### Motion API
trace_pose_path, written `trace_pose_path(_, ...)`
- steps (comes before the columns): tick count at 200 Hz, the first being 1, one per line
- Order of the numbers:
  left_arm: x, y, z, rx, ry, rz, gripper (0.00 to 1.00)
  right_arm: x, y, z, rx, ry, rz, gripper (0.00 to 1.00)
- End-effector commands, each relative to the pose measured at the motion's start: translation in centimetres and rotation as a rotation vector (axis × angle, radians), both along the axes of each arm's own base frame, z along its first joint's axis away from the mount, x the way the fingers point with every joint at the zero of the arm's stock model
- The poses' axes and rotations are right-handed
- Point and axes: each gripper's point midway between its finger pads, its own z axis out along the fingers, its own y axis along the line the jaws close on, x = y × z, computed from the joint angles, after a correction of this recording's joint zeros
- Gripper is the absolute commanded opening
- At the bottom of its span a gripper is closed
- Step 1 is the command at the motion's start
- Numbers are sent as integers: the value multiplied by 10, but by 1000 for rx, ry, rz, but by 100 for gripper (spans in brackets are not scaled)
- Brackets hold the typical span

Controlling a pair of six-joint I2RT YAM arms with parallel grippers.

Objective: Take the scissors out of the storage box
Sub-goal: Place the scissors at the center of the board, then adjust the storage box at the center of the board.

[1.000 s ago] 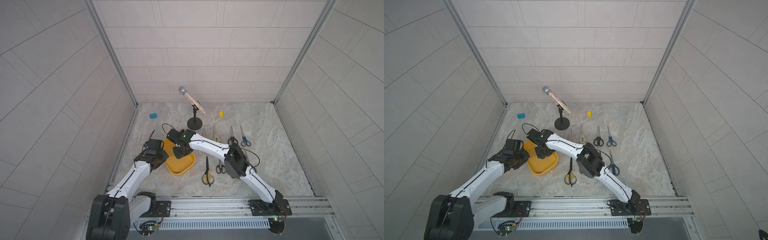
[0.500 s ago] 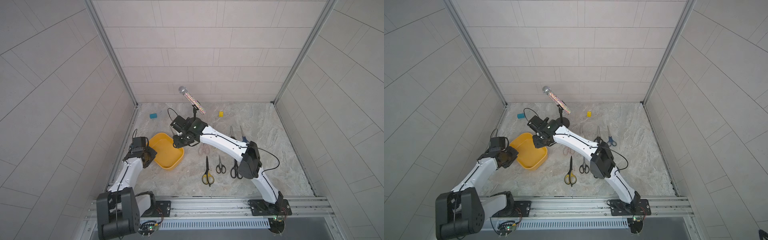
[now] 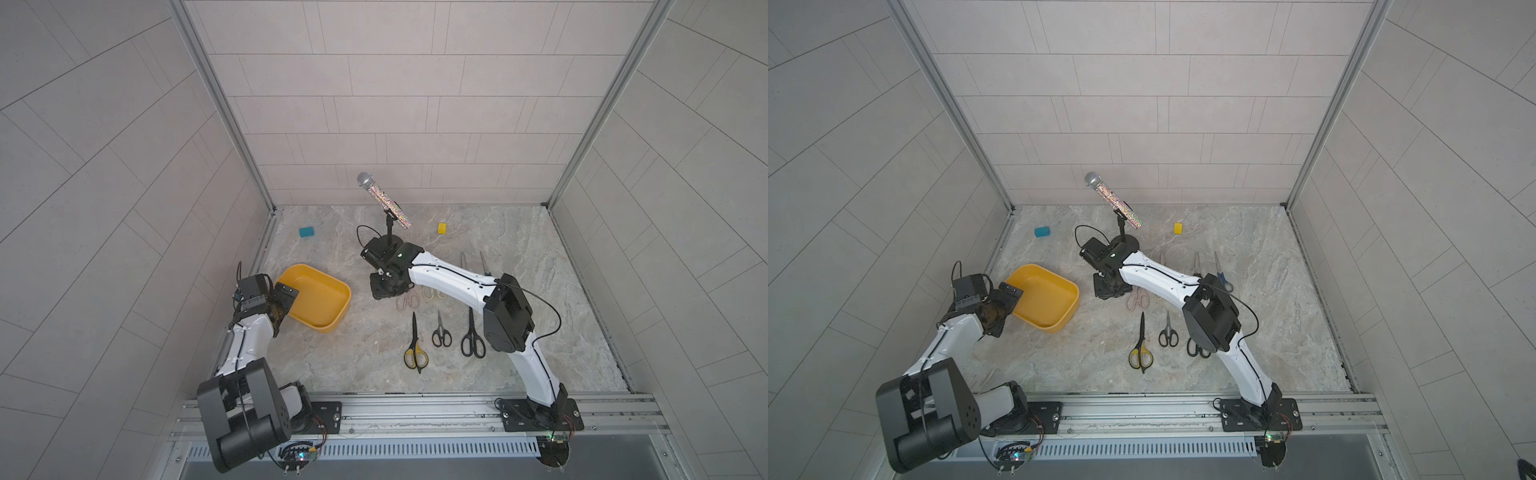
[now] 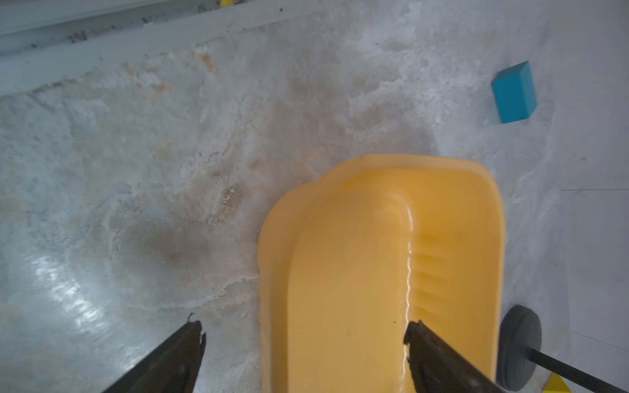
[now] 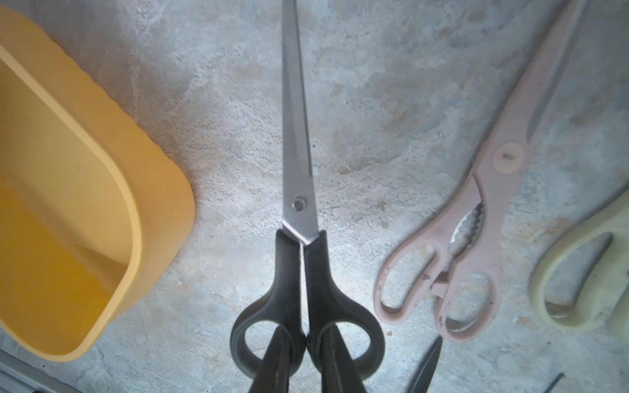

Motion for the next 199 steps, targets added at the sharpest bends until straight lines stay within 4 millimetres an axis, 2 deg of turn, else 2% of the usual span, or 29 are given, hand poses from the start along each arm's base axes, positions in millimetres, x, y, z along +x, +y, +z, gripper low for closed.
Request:
trace_pose_path(1,8,-4,13,-5,-70,-36,100,4,6,-19,2,12,-52,0)
trace_pose_path(42,10,-5,13,-12,-92,-31,100,7,9,-54,-23,59,-102,0)
trace_pose_path(71,12,-5,15,-10,-106,-35,100,8,9,-71,-47,74,-108,4)
trace_pose_path(80,13,-5,16,-11,-112,-38,100,8,8,-72,-51,74,-104,7)
trace_pose_path(101,16,-6,20,-5,-121,-51,100,9,8,-67,-56,54,-87,24)
trace_pose_path(113,18,-5,24,8,-126,-68,100,11,8,-57,-55,23,-72,33)
trace_pose_path(133,23,-8,33,43,-132,-138,100,16,6,-29,-48,-50,-46,41)
trace_pose_path(157,32,-19,46,108,-146,-247,100,23,-8,19,-51,-175,-9,45)
trace_pose_path(180,45,-34,63,200,-193,-386,100,26,-43,62,-90,-306,24,46)
trace_pose_path(188,49,-40,67,236,-209,-433,100,28,-61,77,-99,-353,18,46)
trace_pose_path(199,53,-45,68,279,-223,-482,100,31,-90,88,-115,-405,5,46)
